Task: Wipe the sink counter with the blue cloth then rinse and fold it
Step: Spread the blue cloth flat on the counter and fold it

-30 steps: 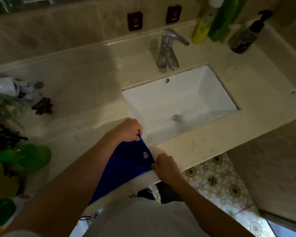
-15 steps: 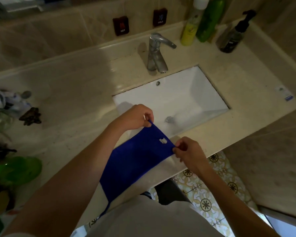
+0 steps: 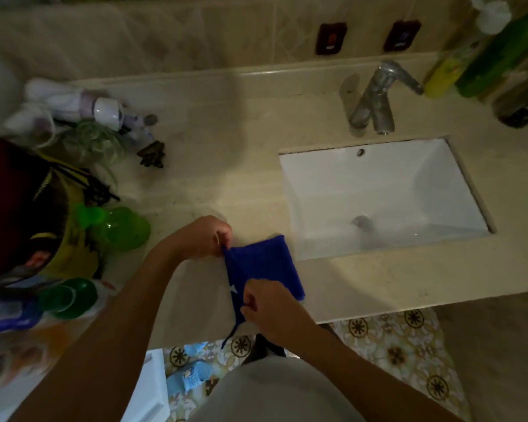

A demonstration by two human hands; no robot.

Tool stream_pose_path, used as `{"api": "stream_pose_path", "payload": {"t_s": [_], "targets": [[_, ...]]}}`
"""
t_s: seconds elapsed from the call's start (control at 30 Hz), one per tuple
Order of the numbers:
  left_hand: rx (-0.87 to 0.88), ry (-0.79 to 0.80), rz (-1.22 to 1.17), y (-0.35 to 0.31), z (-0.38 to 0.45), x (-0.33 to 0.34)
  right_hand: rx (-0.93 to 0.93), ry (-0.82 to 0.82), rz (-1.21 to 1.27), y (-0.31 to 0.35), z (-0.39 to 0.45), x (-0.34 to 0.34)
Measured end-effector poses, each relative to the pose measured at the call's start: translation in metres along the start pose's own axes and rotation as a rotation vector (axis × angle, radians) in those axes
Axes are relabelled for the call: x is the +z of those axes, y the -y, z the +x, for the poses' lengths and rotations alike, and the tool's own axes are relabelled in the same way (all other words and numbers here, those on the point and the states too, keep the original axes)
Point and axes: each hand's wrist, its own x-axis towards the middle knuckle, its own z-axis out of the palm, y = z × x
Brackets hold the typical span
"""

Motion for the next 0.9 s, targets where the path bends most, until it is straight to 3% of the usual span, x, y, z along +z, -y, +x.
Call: {"api": "stream_pose_path", "payload": {"t_s": [0.13,0.23,0.33,0.4,0.43,0.5,0.63,0.9], "targets": [[-0.017,-0.116,-0.016,0.02,0.002,0.022,0.003,0.078,-0.246,0.003,0.018,0.033],[-0.098,-0.278,0.009,0.024,0.0,0.034,-0.009,0.073,-0.243,-0.001,0.013,0.026],[-0.259,-0.64,-0.034,0.004,-0.013,0.057,-0.018,-0.17,-0.281,-0.028,0.013,0.004],[-0.186,-0.783,-0.089,-0.029,-0.02,0.084,-0.101,-0.352,-0.379,-0.054,0.015,-0.008],[-0.135,-0.771,-0.087,-0.045,-0.022,0.1,-0.15,-0.38,-0.431,-0.067,0.016,-0.011],[-0.058,-0.675,0.076,-0.06,-0.017,0.135,-0.215,-0.272,-0.576,-0.088,0.016,-0.016],[-0.138,-0.498,0.344,-0.047,-0.01,0.177,-0.173,-0.118,-0.711,-0.12,0.011,-0.03],[-0.067,-0.449,0.452,-0.023,-0.007,0.169,-0.166,-0.063,-0.763,-0.117,0.019,-0.03]]}}
